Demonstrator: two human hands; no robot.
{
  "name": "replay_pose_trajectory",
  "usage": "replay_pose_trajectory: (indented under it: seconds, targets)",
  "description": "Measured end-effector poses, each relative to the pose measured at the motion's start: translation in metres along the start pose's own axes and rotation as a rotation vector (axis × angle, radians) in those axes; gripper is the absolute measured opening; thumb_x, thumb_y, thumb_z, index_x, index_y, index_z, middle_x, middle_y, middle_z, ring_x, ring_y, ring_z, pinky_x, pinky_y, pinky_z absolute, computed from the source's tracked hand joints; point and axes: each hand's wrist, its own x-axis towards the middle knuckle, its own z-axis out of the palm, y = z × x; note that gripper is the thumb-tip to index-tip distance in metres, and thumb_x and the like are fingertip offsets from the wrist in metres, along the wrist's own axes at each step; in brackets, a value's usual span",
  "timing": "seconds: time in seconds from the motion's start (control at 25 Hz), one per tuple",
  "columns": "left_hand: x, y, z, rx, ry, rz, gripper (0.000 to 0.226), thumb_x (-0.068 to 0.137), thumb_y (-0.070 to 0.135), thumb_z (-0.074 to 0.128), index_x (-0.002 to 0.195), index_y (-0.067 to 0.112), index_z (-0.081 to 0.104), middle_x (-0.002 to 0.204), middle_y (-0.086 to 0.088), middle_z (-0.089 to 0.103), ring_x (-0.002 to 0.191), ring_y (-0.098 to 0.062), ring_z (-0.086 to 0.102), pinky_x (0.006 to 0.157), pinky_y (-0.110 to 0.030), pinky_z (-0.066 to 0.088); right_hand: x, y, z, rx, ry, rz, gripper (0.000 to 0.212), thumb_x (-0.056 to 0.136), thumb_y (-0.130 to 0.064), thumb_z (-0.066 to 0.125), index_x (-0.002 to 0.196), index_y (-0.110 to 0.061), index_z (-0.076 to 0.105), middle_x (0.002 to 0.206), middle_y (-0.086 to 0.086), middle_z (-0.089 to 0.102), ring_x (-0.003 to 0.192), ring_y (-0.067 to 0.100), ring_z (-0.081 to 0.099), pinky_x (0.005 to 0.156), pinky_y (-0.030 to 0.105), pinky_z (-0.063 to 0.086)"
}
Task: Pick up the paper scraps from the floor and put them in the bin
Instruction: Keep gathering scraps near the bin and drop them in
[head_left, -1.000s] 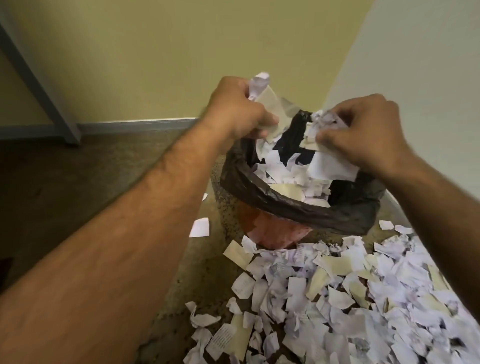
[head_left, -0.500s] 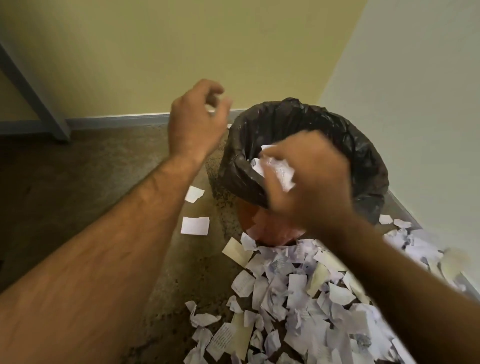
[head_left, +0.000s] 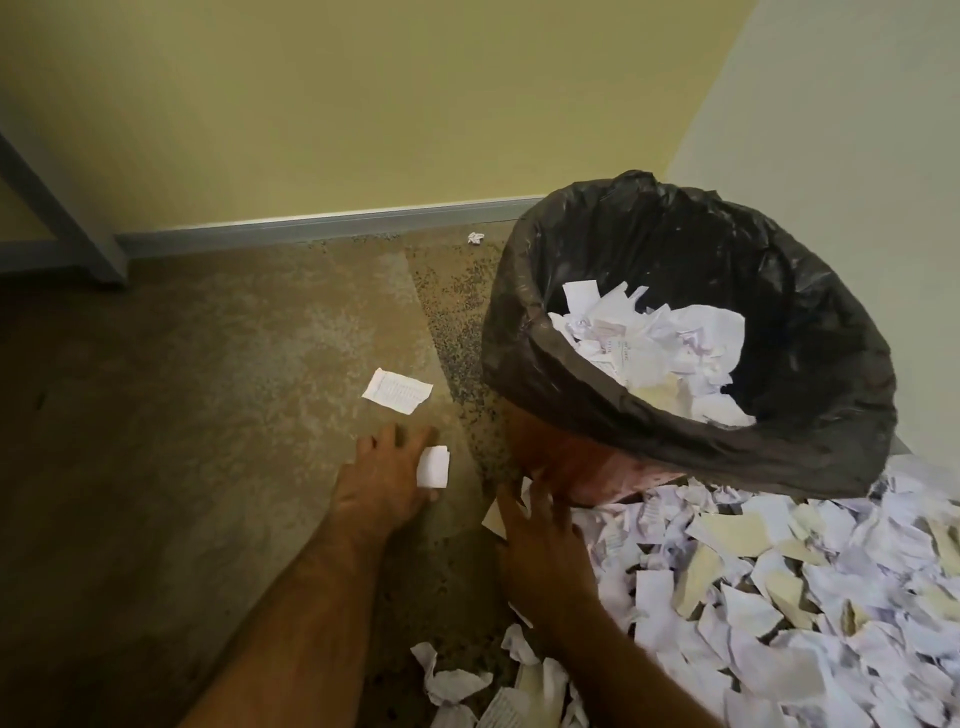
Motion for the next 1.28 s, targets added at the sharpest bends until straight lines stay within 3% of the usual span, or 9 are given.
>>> replay_pose_trajectory:
  seconds: [0.16,0.32,0.44,0.6,0.8,0.88,1.0,1.16,1.28]
  targets:
    - [0.017,-0.013,0.014,0.076,0.063,0.050,0.065,0.084,0.054,0.062,0.141,0.039,0.033,0.139,-0.002,0.040,0.126,-0.024,0.037,0.101,-0.042,0.038,0.012,-0.010,0.015,0.001,0.051,0.018,0.047,0.101,-0.034,0.035,0.147,-0.026,0.028,0.158,0.012,0.015,0.140,0.042,0.024,0.109,0.049,0.037]
    - [0.033,-0.021,0.023,-0.114,0.158,0.143,0.028,0.096,0.043,0.049,0.120,0.031,0.052,0.125,0.003,0.052,0.112,-0.019,0.045,0.090,-0.033,0.039,0.024,-0.007,0.007,0.076,0.120,0.036,0.036,0.103,-0.025,0.038,0.138,-0.021,0.046,0.145,0.008,0.044,0.131,0.028,0.045,0.101,0.036,0.046]
    - [0.049,-0.014,0.009,-0.393,0.291,0.095,0.008,0.100,0.030,0.045,0.099,0.022,0.048,0.107,-0.002,0.061,0.100,-0.024,0.058,0.079,-0.038,0.049,0.026,-0.012,-0.001,0.220,0.155,0.065,0.026,0.102,-0.025,0.039,0.125,-0.021,0.052,0.127,0.003,0.056,0.115,0.020,0.056,0.092,0.030,0.047]
    - [0.079,-0.024,-0.022,-0.394,0.508,-0.011,0.017,0.095,0.013,0.052,0.108,0.019,0.043,0.120,-0.006,0.061,0.103,-0.029,0.059,0.078,-0.043,0.051,0.033,-0.045,-0.006,0.471,0.344,0.058,0.029,0.090,-0.006,0.051,0.116,-0.019,0.057,0.105,-0.005,0.061,0.092,0.009,0.053,0.076,0.017,0.039]
    - [0.107,-0.041,-0.030,-0.248,0.170,-0.203,0.070,0.078,0.067,0.062,0.130,0.029,0.037,0.126,-0.015,0.048,0.114,-0.036,0.051,0.090,-0.045,0.045,0.044,-0.070,0.000,0.831,0.246,0.236,0.039,0.091,-0.005,0.048,0.123,-0.023,0.059,0.112,0.001,0.066,0.097,0.011,0.059,0.082,0.019,0.044]
    - [0.111,-0.040,-0.022,-0.227,0.119,-0.238,0.082,0.069,0.067,0.072,0.131,0.027,0.036,0.127,-0.017,0.044,0.115,-0.038,0.050,0.092,-0.047,0.045,0.042,-0.071,0.005,0.769,0.280,0.380,0.033,0.090,-0.015,0.047,0.117,-0.018,0.066,0.105,0.006,0.069,0.092,0.018,0.061,0.081,0.026,0.045]
    - [0.117,-0.035,-0.021,-0.239,0.106,-0.272,0.059,0.082,0.054,0.067,0.126,0.025,0.042,0.125,-0.017,0.046,0.112,-0.039,0.052,0.093,-0.048,0.047,0.035,-0.070,0.005,0.661,0.323,0.393,0.024,0.089,-0.029,0.051,0.091,-0.016,0.070,0.078,-0.001,0.067,0.069,0.012,0.059,0.069,0.029,0.052]
    - [0.108,-0.032,-0.022,-0.133,0.075,-0.207,0.030,0.099,0.030,0.043,0.126,0.021,0.048,0.125,-0.016,0.049,0.111,-0.037,0.055,0.092,-0.044,0.046,0.028,-0.074,-0.010,0.647,0.278,0.356,0.067,0.086,-0.076,0.037,0.067,-0.017,0.062,0.063,-0.005,0.060,0.059,0.002,0.054,0.056,0.019,0.036]
    - [0.098,-0.034,-0.025,-0.397,0.127,-0.179,0.025,0.098,0.028,0.047,0.119,0.016,0.052,0.115,-0.014,0.060,0.100,-0.032,0.059,0.083,-0.037,0.047,0.022,-0.073,-0.028,0.692,0.258,0.336,0.053,0.095,-0.057,0.040,0.064,-0.018,0.059,0.063,-0.006,0.059,0.057,0.002,0.052,0.049,0.012,0.034]
